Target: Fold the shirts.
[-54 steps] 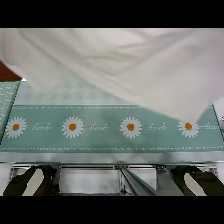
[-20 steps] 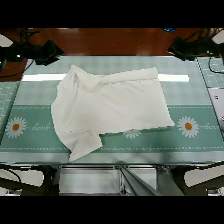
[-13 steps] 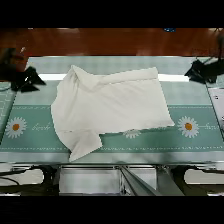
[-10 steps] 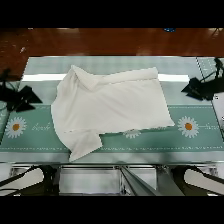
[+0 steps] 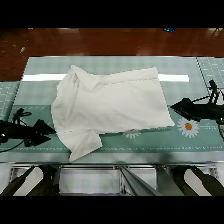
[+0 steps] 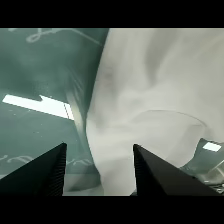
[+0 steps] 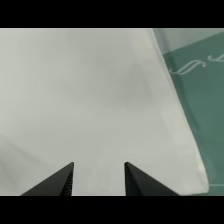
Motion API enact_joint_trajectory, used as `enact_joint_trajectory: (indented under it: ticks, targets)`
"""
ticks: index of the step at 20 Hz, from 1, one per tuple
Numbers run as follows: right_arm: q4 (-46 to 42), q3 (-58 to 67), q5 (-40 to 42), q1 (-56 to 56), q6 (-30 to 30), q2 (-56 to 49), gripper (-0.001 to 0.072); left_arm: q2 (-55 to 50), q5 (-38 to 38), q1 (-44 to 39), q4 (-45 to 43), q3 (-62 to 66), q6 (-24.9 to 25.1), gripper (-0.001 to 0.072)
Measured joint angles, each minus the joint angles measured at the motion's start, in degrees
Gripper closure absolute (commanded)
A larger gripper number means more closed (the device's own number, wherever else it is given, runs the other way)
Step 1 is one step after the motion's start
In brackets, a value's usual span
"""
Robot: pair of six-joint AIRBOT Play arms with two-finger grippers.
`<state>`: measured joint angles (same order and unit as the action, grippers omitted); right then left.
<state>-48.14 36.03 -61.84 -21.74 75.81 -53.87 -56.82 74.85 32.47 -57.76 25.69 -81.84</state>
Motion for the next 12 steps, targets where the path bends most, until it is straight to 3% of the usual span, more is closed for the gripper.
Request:
enact_joint_trajectory:
  ticks: [8,9,10,11,12]
  targets:
    - [1.31,-0.92,0.31,-0.24,0.15,1.20,0.0339,0.61,-11.65,-3.34,8.46,-7.32,0.22,0.0220]
    - [1.62,-0.68,0.55,-0.87,0.31,1.20,0.0339,0.42,-13.38,-4.68,9.29,-7.52,0.24,0.0329]
    - [1.51,-0.48,0.66,-2.08,0.50,1.22,0.0339,0.09,-15.65,-5.97,9.68,-7.61,0.37,0.0606]
    - [1.25,-0.35,0.55,-3.65,0.72,1.27,0.0339,-0.39,-17.51,-7.21,9.57,-7.61,0.52,0.0687]
    - [0.02,-0.31,0.28,-5.57,1.03,1.27,0.0339,-0.66,-17.77,-8.11,9.92,-7.45,0.92,0.0686]
